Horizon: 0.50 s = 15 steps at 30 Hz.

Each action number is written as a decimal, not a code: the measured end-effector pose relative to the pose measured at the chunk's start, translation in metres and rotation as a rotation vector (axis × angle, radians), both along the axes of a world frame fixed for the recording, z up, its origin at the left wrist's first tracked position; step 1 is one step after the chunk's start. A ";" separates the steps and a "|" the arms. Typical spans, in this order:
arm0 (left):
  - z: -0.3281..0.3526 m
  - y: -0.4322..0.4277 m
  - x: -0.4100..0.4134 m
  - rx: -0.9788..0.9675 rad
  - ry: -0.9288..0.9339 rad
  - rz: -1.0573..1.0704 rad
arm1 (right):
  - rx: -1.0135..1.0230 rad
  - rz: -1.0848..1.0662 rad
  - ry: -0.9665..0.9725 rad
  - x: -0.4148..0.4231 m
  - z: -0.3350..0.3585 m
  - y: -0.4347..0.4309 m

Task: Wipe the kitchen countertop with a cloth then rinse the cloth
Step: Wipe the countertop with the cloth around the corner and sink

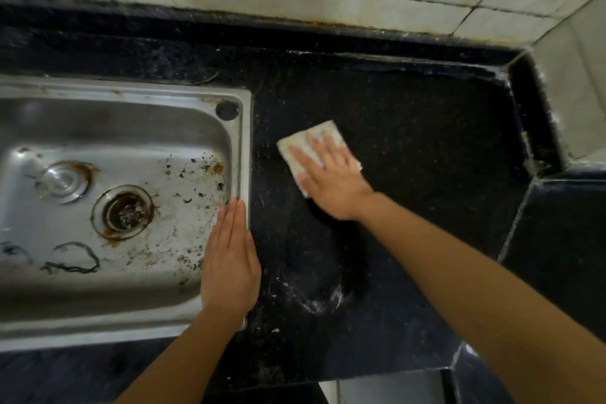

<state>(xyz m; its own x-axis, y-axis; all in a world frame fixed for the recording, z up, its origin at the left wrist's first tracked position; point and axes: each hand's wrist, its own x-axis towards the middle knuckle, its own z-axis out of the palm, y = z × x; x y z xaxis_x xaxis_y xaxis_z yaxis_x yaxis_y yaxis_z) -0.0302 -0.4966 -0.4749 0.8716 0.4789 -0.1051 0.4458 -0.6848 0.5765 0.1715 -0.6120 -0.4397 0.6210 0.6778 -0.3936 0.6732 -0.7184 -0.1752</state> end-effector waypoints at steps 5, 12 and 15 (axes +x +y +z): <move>0.001 0.000 0.000 0.006 0.005 0.007 | 0.065 0.150 0.018 -0.081 -0.002 -0.017; 0.004 -0.001 0.001 0.022 -0.031 0.025 | 0.061 0.051 -0.004 -0.116 -0.005 -0.086; 0.007 -0.002 0.001 0.047 -0.025 0.023 | 0.051 -0.140 -0.060 -0.125 -0.005 -0.122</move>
<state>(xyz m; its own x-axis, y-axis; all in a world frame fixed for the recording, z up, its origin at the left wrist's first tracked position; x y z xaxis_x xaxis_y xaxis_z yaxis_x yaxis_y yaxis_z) -0.0289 -0.4989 -0.4674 0.8625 0.5025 -0.0602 0.4472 -0.7010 0.5555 0.0463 -0.7342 -0.4446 0.7325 0.6008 -0.3201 0.5772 -0.7974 -0.1760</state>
